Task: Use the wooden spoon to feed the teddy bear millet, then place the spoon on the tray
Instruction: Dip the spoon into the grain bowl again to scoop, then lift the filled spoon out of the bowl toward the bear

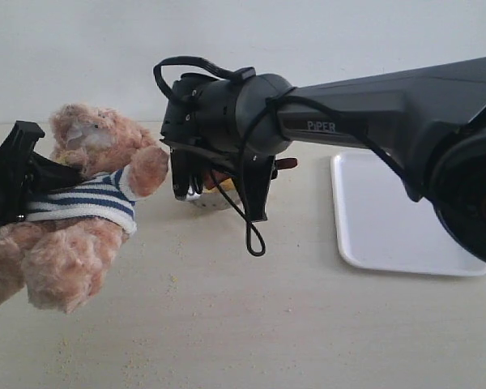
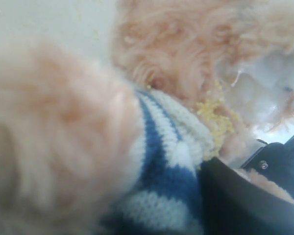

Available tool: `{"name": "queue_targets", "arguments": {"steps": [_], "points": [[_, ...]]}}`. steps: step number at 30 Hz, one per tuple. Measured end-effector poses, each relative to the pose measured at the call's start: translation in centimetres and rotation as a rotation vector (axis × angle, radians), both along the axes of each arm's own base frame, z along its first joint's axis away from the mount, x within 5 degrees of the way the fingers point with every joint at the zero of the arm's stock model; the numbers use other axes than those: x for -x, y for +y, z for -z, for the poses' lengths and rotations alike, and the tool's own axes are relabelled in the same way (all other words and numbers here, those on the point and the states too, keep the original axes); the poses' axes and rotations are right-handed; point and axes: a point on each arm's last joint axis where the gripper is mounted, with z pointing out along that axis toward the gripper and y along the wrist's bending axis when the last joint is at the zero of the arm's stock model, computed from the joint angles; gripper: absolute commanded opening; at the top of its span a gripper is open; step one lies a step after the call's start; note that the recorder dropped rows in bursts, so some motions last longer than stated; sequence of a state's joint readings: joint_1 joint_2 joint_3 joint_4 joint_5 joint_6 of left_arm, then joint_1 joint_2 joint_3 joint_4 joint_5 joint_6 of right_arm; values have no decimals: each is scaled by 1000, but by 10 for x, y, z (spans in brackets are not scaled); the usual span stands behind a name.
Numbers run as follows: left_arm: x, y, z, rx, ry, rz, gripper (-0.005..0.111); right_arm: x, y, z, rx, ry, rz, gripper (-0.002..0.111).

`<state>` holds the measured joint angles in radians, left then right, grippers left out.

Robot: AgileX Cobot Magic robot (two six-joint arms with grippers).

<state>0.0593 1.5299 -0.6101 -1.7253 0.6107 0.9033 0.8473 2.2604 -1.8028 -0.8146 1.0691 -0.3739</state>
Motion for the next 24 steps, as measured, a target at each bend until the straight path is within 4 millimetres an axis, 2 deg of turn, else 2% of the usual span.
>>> {"name": "queue_targets", "arguments": {"steps": [13,17,20,24], "points": [[0,1,1,-33,-13,7,5,3,-1,-1,-70,48,55,0],[-2,6,3,-90,-11,-21,5,-10,-21,2,-119,104,151,0],[-2,6,4,-93,-9,-26,5,-14,-30,-8,-181,119,192,0],[-2,6,4,-96,-11,-24,5,-12,-29,-21,-226,102,183,0]]}}
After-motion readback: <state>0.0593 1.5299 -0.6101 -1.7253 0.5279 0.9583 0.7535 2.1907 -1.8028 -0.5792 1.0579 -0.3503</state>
